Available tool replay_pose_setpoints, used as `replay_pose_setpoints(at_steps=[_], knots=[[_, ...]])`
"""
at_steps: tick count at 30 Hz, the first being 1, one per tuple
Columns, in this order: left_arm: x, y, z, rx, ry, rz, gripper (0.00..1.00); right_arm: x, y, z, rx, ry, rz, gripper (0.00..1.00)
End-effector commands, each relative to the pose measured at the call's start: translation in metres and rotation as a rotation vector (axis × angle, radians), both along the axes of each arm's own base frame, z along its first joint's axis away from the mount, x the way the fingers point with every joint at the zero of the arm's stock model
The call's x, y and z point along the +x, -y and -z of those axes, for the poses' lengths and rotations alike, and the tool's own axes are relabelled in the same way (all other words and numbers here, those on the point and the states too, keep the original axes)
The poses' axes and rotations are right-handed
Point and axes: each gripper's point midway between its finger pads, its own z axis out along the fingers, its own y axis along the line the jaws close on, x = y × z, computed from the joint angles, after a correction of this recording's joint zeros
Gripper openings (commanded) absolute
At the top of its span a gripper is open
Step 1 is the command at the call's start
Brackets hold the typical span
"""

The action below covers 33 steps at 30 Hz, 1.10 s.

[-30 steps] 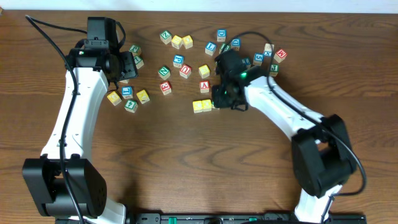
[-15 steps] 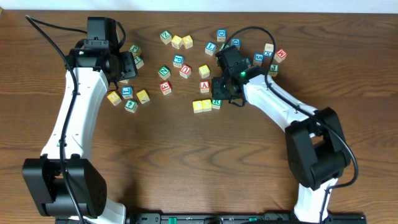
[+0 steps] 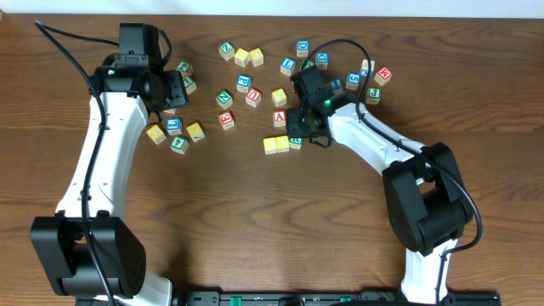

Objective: Spell out CORL

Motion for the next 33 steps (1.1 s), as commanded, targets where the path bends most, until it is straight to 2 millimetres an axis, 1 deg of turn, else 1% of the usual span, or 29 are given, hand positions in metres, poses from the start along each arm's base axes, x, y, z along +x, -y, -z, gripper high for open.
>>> replay_pose_setpoints(at_steps=[1,13,27,30,33], knots=[[-0.001,-0.001,0.007,-0.001,-0.018,-0.001,0.61,0.0,-0.002,0.002,-0.016,0.008,0.008,0.08],[-0.001,-0.001,0.007,-0.001,-0.017,-0.001,0.61,-0.004,-0.003,0.016,-0.024,-0.022,0.001,0.07],[-0.001,-0.001,0.007,-0.001,-0.017,-0.001,0.61,-0.003,-0.005,0.016,-0.019,-0.016,-0.005,0.07],[-0.001,-0.001,0.007,-0.001,-0.017,-0.001,0.61,-0.005,-0.011,0.015,0.01,-0.022,-0.035,0.07],[-0.001,-0.001,0.007,-0.001,-0.017,-0.001,0.61,-0.005,-0.013,0.014,0.015,-0.021,-0.041,0.07]])
